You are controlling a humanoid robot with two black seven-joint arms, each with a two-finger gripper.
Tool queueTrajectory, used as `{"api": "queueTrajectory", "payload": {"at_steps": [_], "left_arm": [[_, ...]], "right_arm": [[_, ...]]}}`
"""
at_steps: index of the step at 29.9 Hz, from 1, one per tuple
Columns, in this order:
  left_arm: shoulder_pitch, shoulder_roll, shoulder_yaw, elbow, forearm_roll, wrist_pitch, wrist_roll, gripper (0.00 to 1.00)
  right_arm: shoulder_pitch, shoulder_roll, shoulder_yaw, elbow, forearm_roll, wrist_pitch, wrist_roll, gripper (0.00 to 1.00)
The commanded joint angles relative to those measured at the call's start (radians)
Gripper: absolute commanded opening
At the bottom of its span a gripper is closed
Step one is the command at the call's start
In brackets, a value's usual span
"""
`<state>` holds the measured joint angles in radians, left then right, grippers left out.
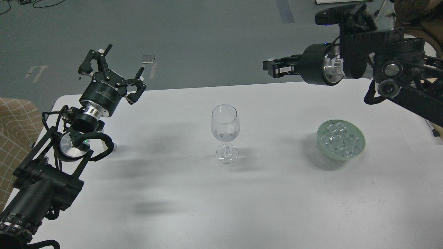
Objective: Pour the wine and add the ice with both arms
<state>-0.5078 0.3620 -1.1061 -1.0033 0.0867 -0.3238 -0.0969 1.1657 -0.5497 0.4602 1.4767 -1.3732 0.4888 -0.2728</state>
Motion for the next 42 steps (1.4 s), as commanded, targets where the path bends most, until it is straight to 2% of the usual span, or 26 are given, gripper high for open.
{"api": "queueTrajectory", "payload": {"at_steps": [1,17,24,42], "left_arm": [[0.000,0.000,0.000,0.000,-0.001,0.000,0.000,0.98],[0.000,0.000,0.000,0.002,0.001,0.000,0.000,0.98],[0.000,0.000,0.002,0.002,0.002,0.002,-0.021,0.98],[0.000,0.000,0.000,0.002,0.002,0.002,-0.024,0.98]], "right_arm": [[0.015,0.059,0.000,-0.001,-0.001,0.000,0.001,0.00],[0.000,0.171,-0.027,-0.007,-0.001,0.000,0.001,0.00],[0.003,0.185,-0.087,-0.007,-0.003,0.000,0.000,0.00],[-0.006,0.215,-0.136,-0.029,-0.010,0.000,-0.006,0.00]]}}
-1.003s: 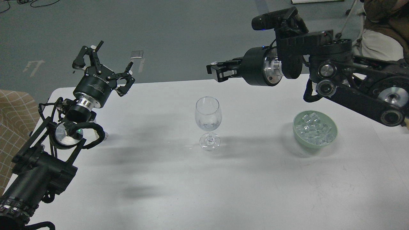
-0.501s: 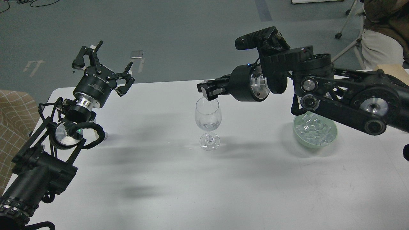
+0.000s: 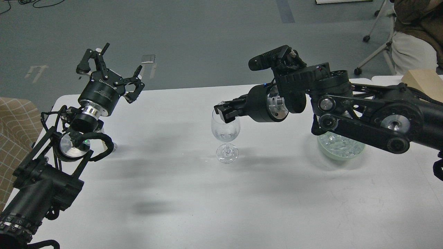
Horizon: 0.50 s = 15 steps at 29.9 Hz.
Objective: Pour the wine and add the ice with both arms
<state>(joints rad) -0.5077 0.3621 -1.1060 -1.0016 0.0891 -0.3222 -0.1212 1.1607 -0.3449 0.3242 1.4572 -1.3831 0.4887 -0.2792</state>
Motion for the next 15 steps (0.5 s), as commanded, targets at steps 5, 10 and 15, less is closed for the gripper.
{"api": "queueTrajectory", "payload": {"at_steps": [5,10,15], "left_arm": [[-0.002,0.000,0.000,0.000,-0.002,0.000,0.000,0.98],[0.000,0.000,0.000,0.000,-0.003,-0.001,0.000,0.98],[-0.002,0.000,0.000,0.000,-0.003,0.000,0.000,0.98]], "right_arm": [[-0.001,0.024,-0.001,-0.031,-0.002,0.000,0.000,0.00],[-0.003,0.044,-0.002,-0.051,-0.004,0.000,-0.002,0.00],[-0.003,0.053,-0.002,-0.058,-0.004,0.000,-0.002,0.04]]}}
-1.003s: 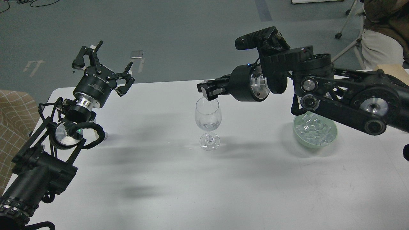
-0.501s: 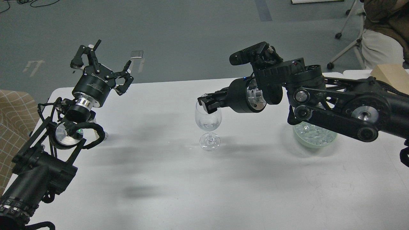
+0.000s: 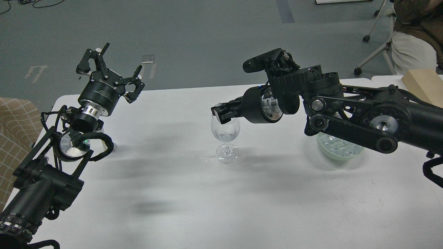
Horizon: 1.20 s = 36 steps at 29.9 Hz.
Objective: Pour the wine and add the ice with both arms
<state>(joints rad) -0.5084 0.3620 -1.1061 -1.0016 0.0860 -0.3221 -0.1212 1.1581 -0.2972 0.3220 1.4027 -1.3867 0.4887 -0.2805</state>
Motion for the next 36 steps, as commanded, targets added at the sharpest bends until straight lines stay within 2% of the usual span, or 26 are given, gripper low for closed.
{"api": "queueTrajectory", "payload": {"at_steps": [1,3,4,5,9,26,29,36], "left_arm": [[0.001,0.000,0.000,0.000,0.000,0.000,-0.002,0.98],[-0.001,0.000,0.000,0.000,0.000,0.000,-0.002,0.98],[-0.001,0.000,0.000,0.000,0.000,-0.002,-0.002,0.98],[0.001,0.000,0.000,0.000,0.000,0.000,-0.002,0.98],[0.001,0.000,0.000,0.000,0.000,-0.002,-0.002,0.98],[0.001,0.000,0.000,0.000,0.000,0.000,-0.002,0.98],[0.001,-0.001,0.000,0.000,0.000,-0.002,-0.002,0.98],[0.001,-0.001,0.000,0.000,0.000,0.000,-0.002,0.98]], "right_arm": [[0.000,0.006,0.000,-0.004,0.000,0.000,0.000,0.10],[0.000,0.006,0.000,-0.004,0.000,0.000,0.000,0.24],[-0.001,0.006,0.000,-0.004,0.000,0.000,0.000,0.45],[-0.001,0.006,0.000,-0.005,-0.001,0.000,0.000,0.51],[0.000,0.007,0.002,-0.004,0.000,0.000,0.000,0.66],[0.012,0.007,0.032,0.004,0.002,0.000,0.000,0.70],[0.015,0.009,0.041,0.005,0.002,0.000,0.000,0.75],[0.037,0.007,0.097,0.012,0.003,0.000,0.000,0.77]]}}
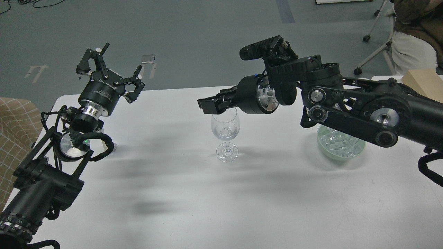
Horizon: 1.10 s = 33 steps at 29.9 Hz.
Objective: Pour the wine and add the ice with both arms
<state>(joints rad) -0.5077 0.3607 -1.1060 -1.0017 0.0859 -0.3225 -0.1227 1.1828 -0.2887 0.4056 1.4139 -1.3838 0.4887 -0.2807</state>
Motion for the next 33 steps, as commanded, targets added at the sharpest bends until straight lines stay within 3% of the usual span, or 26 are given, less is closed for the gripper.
{"api": "queueTrajectory", "payload": {"at_steps": [1,5,13,24,33], "left_arm": [[-0.002,0.000,0.000,0.000,0.000,0.000,0.000,0.98],[-0.002,0.001,0.000,0.000,0.000,-0.001,0.002,0.98],[-0.002,0.001,0.000,0.000,0.002,-0.001,0.002,0.98],[0.000,0.000,0.002,0.000,0.003,-0.001,0.002,0.98],[-0.003,0.000,0.002,0.000,0.005,-0.001,0.003,0.98]], "right_arm": [[0.018,-0.003,0.019,0.000,0.002,0.000,0.000,0.77],[0.024,-0.006,0.067,-0.001,0.000,0.000,0.000,0.88],[0.023,-0.030,0.189,-0.009,0.006,0.000,0.000,0.96],[-0.023,-0.093,0.398,-0.020,0.054,0.000,0.003,0.95],[-0.196,-0.078,0.741,-0.095,0.129,0.000,0.009,0.94]]}}
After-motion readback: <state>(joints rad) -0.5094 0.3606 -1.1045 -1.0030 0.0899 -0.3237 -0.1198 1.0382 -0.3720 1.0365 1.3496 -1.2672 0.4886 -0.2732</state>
